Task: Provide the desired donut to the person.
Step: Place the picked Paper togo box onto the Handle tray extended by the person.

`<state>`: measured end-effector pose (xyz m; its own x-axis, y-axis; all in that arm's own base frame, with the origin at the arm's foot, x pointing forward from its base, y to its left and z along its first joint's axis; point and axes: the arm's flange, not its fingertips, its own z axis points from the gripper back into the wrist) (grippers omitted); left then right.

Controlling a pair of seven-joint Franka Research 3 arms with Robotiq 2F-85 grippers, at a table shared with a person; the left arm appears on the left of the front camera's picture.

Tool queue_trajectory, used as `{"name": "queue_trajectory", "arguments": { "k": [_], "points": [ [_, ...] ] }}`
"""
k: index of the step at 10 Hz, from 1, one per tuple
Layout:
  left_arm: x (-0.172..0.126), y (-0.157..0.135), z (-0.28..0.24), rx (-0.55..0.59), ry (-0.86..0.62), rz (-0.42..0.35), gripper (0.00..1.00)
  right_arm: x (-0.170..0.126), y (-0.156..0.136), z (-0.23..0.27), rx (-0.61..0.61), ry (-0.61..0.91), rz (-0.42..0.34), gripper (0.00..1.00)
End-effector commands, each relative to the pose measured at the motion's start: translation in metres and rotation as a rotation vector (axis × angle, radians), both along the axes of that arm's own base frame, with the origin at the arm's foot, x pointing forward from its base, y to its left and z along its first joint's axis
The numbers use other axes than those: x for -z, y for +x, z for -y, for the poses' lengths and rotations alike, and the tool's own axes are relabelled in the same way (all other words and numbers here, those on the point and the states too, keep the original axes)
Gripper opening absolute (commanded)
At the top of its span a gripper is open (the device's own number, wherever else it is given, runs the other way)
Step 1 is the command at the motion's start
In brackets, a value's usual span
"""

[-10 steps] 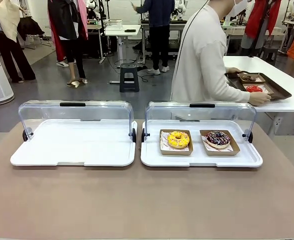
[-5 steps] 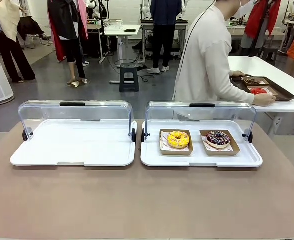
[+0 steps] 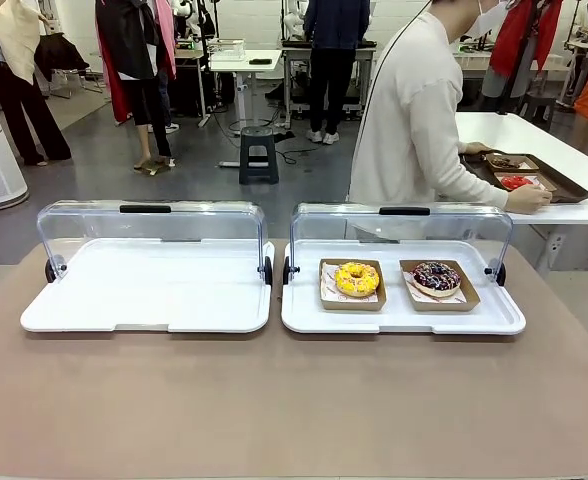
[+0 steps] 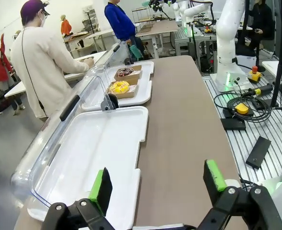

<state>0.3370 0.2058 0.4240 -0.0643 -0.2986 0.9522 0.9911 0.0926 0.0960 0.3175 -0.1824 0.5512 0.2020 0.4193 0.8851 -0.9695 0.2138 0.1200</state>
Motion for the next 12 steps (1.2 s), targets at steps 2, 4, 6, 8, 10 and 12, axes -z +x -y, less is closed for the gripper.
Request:
{"name": "queue_trajectory", "arguments": {
  "k": [2, 4, 6, 8, 10, 12],
  "points": [
    [-0.0004, -0.0027, 0.0, 0.001, -0.009, 0.004, 1.0, 0.0001, -0.0001, -0.0005, -0.004, 0.012, 0.006, 1.0],
    [-0.0004, -0.0027, 0.0, 0.001, -0.009, 0.004, 1.0, 0.0001, -0.0001, -0.0005, -0.004, 0.012, 0.006, 1.0],
    [-0.0004, -0.0027, 0.0, 0.001, -0.009, 0.004, 1.0, 0.0001, -0.0001, -0.0005, -0.004, 0.012, 0.006, 1.0],
    [-0.0004, -0.0027, 0.0, 0.001, -0.009, 0.004, 1.0, 0.0001, -0.0001, -0.0005, -0.004, 0.012, 0.006, 1.0],
    [-0.0004, -0.0027, 0.0, 0.001, -0.009, 0.004, 1.0, 0.0001, -0.0001, -0.0005, -0.004, 0.012, 0.006, 1.0],
    [-0.0004, -0.0027, 0.0, 0.001, -0.009, 0.004, 1.0, 0.0001, -0.0001, -0.0005, -0.004, 0.012, 0.006, 1.0]
  ]
}}
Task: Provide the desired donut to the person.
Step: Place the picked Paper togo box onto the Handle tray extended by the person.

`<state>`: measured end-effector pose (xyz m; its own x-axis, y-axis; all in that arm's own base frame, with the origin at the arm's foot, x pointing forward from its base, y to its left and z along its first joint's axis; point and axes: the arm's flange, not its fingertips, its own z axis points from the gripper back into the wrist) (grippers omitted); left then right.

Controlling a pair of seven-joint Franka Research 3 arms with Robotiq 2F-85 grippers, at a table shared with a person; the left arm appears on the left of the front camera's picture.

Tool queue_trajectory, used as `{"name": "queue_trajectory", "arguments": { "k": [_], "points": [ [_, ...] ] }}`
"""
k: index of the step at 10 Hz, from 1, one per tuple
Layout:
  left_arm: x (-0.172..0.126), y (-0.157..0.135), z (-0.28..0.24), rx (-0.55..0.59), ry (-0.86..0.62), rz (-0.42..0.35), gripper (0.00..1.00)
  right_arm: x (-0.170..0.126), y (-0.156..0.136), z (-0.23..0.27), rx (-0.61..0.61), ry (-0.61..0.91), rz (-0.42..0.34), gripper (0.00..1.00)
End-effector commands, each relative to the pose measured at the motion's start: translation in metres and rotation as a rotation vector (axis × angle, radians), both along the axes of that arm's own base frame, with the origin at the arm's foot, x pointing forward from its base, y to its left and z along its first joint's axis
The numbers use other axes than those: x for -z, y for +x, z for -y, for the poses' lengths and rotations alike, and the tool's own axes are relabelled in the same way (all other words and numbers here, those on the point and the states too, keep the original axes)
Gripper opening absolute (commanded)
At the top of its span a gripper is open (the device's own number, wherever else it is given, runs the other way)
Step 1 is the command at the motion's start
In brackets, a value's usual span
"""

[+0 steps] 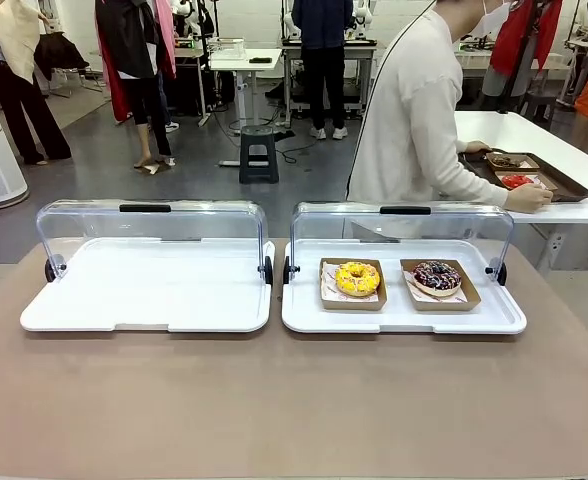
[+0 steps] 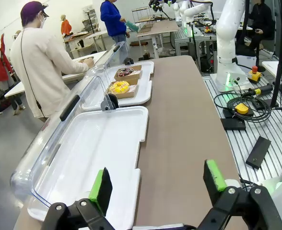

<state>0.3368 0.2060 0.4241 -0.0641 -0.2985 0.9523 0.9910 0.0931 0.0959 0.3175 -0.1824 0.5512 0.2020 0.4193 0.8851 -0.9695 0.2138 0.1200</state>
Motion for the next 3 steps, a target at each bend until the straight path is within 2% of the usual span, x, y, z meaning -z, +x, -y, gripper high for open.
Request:
{"name": "queue_trajectory", "arguments": {
  "k": [1, 3],
  "points": [
    [-0.0003, -0.0025, 0.0003, 0.002, -0.009, 0.004, 1.0, 0.0001, -0.0001, -0.0005, -0.004, 0.012, 0.006, 1.0],
    [-0.0003, -0.0025, 0.0003, 0.002, -0.009, 0.004, 1.0, 0.0001, -0.0001, -0.0005, -0.004, 0.012, 0.006, 1.0]
  ]
}}
